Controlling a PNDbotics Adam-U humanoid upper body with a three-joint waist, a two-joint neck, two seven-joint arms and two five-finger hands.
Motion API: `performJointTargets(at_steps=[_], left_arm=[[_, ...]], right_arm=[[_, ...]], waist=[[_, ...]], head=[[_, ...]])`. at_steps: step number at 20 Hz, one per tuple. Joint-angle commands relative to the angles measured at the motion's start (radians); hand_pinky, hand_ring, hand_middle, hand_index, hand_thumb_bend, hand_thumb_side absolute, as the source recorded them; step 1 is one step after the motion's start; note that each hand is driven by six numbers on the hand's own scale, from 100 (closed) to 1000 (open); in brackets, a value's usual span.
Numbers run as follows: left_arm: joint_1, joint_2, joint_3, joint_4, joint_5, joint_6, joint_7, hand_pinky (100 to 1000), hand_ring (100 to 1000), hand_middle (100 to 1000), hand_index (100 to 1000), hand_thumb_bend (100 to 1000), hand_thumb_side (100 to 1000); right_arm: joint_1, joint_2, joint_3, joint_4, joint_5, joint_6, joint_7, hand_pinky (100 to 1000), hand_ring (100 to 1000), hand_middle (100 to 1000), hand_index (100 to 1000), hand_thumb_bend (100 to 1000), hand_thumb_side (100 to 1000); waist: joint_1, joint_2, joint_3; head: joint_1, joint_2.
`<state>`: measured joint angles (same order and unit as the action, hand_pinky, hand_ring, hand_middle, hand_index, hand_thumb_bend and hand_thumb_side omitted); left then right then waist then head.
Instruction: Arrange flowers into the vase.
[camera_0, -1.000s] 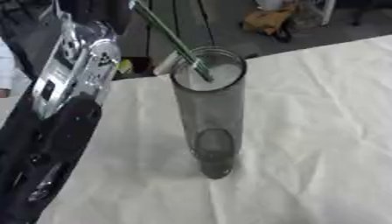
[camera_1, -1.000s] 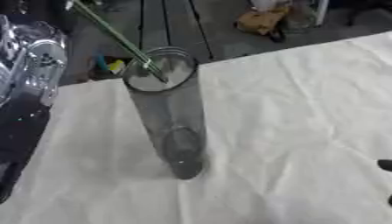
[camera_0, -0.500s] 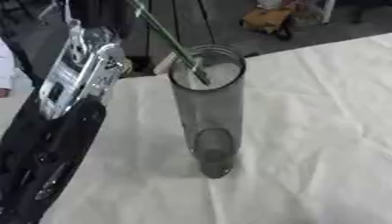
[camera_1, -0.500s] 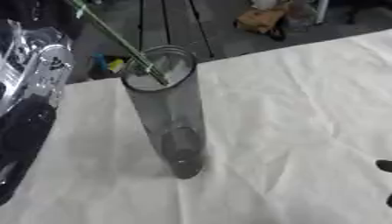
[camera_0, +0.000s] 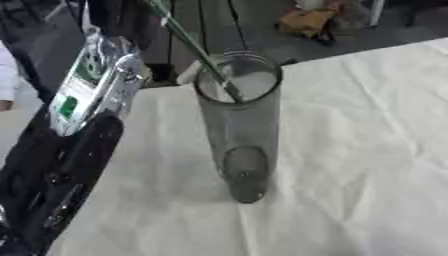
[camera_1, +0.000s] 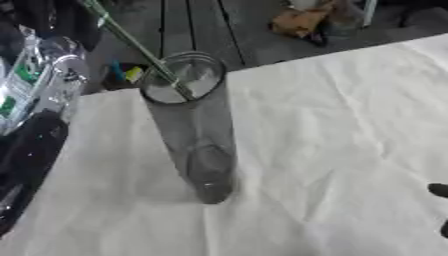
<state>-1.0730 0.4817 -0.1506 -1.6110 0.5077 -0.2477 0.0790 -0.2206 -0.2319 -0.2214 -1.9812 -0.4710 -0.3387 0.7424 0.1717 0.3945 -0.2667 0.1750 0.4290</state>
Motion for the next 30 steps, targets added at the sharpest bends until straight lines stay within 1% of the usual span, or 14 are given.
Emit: performJointTargets(at_steps=[1,4,5,8,16,23,25,27,28,29,30], left_arm=[[-0.022,0.016,-0.002,-0.005,-0.026,-0.005,-0.005,100,100,100,153,100,764],[-0.019,0.017,-0.005,0.007,-0.062,-0.012,-0.011,100,100,100,190,100,780],[-0.017,0.017,-0.008,0.011,-0.076,-0.013,-0.017,100,100,100,227,100,791],[-0.014,0.02,-0.011,0.019,-0.123,-0.013,-0.033,100,100,100,258,100,803],[-0.005,0.028,-0.016,0.027,-0.26,-0.007,-0.03,100,100,100,232,100,789],[0.0,0.035,-0.02,0.023,-0.343,-0.029,-0.015,100,100,100,239,100,775],[0.004,0.039,-0.025,0.024,-0.367,-0.034,-0.019,100,100,100,265,100,779],[0.007,0.045,-0.03,0.027,-0.394,-0.031,-0.038,100,100,128,298,100,791],[0.008,0.048,-0.033,0.028,-0.407,-0.024,-0.051,100,100,158,325,100,796],[0.01,0.05,-0.034,0.028,-0.42,-0.016,-0.065,100,100,158,325,100,796],[0.012,0.053,-0.036,0.029,-0.433,-0.005,-0.081,100,126,186,351,100,802]], right_arm=[[-0.008,-0.004,-0.005,-0.019,0.003,0.003,-0.001,890,566,458,685,100,1000],[-0.008,-0.004,-0.008,-0.019,0.003,0.004,-0.004,891,566,458,685,100,1000],[-0.008,-0.004,-0.008,-0.019,0.004,0.004,-0.004,891,566,458,685,100,1000],[-0.008,-0.004,-0.009,-0.019,0.006,0.006,-0.006,891,566,458,684,100,1000],[-0.006,-0.003,-0.012,-0.019,0.009,0.005,-0.008,891,566,457,684,100,1000],[-0.006,-0.001,-0.013,-0.019,0.01,0.005,-0.009,892,566,456,683,100,1000],[-0.006,-0.001,-0.013,-0.019,0.01,0.005,-0.009,892,566,456,681,100,1000],[-0.004,-0.001,-0.014,-0.019,0.012,0.006,-0.01,893,566,456,681,100,1000],[-0.004,-0.001,-0.014,-0.019,0.012,0.007,-0.01,893,566,456,680,100,1000],[-0.003,-0.001,-0.014,-0.019,0.013,0.008,-0.01,893,566,456,680,100,1000],[-0.002,-0.001,-0.014,-0.019,0.014,0.009,-0.01,893,567,455,680,100,1000]], waist=[[0.009,-0.004,0.0],[0.011,-0.005,-0.002],[0.011,-0.005,-0.002],[0.013,-0.005,-0.001],[0.012,-0.005,-0.001],[0.011,-0.004,0.0],[0.011,-0.004,0.001],[0.012,-0.005,0.002],[0.012,-0.006,0.003],[0.012,-0.007,0.004],[0.012,-0.009,0.005]], head=[[0.003,-0.01],[0.003,-0.01],[0.002,-0.01],[0.001,-0.006],[0.0,0.0],[-0.001,0.001],[0.0,0.001],[-0.001,0.003],[-0.002,0.005],[-0.003,0.006],[-0.004,0.008]])
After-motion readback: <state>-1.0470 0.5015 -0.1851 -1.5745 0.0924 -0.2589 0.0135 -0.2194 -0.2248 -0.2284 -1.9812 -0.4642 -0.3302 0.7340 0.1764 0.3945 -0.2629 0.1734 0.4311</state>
